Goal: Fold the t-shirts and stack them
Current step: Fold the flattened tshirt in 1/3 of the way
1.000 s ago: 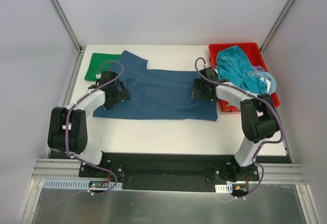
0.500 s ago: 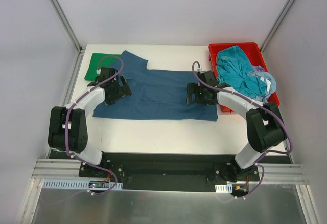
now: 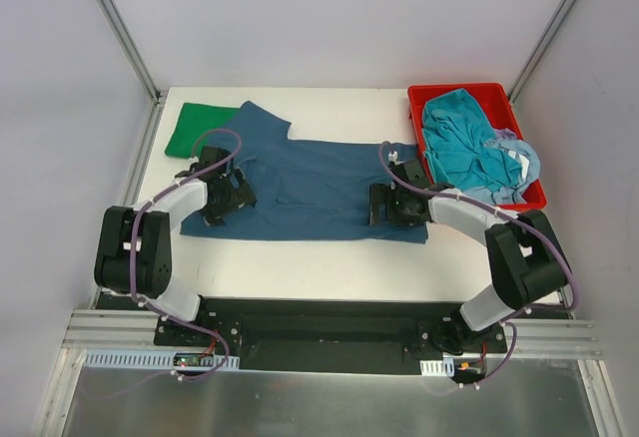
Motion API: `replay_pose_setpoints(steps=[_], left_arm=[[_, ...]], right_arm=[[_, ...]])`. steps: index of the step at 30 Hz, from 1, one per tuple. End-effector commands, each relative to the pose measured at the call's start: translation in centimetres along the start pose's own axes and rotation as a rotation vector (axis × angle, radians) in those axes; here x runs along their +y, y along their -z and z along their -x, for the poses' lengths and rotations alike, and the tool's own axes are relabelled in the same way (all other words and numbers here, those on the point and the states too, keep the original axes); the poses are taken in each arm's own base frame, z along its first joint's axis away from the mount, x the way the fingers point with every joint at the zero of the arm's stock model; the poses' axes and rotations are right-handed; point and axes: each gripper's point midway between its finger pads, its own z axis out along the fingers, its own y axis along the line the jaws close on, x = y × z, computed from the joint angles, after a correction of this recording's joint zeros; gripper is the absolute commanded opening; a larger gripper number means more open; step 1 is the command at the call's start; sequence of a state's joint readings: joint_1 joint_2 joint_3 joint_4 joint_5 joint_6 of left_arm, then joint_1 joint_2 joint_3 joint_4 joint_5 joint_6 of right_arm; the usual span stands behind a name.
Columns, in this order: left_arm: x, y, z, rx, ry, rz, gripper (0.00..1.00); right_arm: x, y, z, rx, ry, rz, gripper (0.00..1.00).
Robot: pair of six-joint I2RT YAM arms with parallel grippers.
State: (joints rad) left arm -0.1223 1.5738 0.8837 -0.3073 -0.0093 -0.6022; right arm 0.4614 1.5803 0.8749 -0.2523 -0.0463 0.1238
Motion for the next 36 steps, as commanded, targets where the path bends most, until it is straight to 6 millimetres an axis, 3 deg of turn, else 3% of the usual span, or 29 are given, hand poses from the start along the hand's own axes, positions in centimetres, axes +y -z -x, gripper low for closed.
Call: replay_pose_setpoints(steps=[1, 5, 9, 14, 17, 21, 26, 32, 36], left_arm=[[4.6, 1.8, -4.4, 0.091, 0.076, 0.146, 0.99], [6.8, 3.5, -6.8, 0.086, 0.122, 0.177, 0.99], [8.6, 4.3, -9.6, 0.085, 0.173, 0.179, 0.99], [9.1, 5.8, -12.1, 0.071, 0.235, 0.109, 0.99], [9.6, 6.5, -13.1, 0.052, 0.314, 0.095, 0.99], [8.4, 8.4, -11.5, -0.028, 0.331, 0.012, 0.99], [7.0, 10.4, -9.3, -0.1, 0.32, -0.046, 0.99], [3.9, 11.7, -6.0, -0.128, 0.256, -0.124, 0.99], [0.7, 10.8, -4.7, -0.102, 0.224, -0.244, 0.99]], right_arm=[[-1.2, 1.0, -4.1, 0.095, -0.024, -0.02, 0.97], [-0.9, 2.0, -5.9, 0.113, -0.034, 0.012, 0.97], [-1.3, 3.2, -8.9, 0.15, -0.035, 0.006, 0.97], [-1.7, 5.1, -12.4, 0.163, -0.057, 0.01, 0.97], [-1.5, 6.0, -12.8, 0.139, -0.064, 0.037, 0.96], [-0.8, 7.4, -10.8, 0.073, -0.037, 0.055, 0.96], [1.9, 8.6, -9.0, 0.029, -0.013, 0.174, 0.96], [5.5, 8.3, -8.1, 0.049, -0.006, 0.333, 0.96], [5.6, 7.0, -7.7, 0.078, -0.003, 0.304, 0.96]])
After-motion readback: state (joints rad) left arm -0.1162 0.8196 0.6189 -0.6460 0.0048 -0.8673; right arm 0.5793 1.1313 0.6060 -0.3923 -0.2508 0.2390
